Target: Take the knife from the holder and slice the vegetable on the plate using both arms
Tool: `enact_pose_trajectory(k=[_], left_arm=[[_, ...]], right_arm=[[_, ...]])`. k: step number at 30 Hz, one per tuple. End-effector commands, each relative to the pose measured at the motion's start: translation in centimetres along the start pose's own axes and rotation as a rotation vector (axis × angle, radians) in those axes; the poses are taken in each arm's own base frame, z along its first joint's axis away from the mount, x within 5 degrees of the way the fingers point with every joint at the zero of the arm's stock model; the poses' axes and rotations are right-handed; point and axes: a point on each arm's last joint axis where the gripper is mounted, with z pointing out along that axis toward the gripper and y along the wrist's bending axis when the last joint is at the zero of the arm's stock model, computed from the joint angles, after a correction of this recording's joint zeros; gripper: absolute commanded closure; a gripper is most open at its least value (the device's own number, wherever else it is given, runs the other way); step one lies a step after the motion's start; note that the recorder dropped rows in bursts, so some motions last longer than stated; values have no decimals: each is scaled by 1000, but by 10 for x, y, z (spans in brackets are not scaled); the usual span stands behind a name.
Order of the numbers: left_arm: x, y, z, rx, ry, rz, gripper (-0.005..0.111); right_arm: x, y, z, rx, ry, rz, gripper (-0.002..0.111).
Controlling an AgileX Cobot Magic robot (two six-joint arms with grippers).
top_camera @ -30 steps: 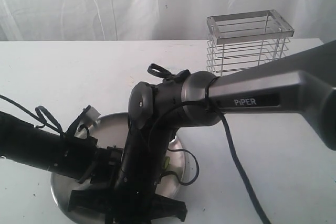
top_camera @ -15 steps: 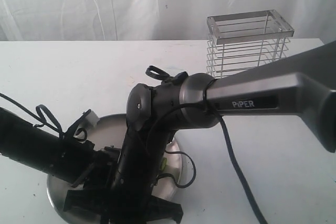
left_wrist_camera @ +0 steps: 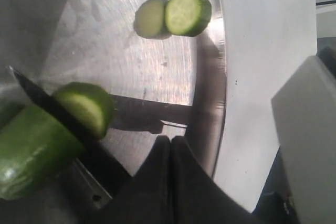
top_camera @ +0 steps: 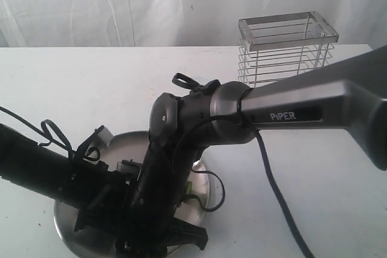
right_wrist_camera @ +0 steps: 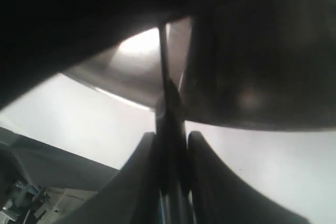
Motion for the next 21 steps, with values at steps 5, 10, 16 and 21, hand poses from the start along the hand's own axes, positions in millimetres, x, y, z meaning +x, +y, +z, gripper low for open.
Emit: enact_pose_trajectory(k=[5, 10, 16, 21], left_arm=[[15, 21, 6, -129, 85, -11, 107], [16, 19, 6, -112, 90, -19, 107], [22, 16, 6, -79, 155, -53, 107], [34, 23, 2, -177, 290, -130, 107]], right_arm=[[-20, -7, -16, -53, -115, 35, 108], [-27, -7, -15, -69, -176, 65, 108], [-30, -8, -12, -67, -184, 84, 108], [-29, -9, -12, -49, -171, 74, 108]])
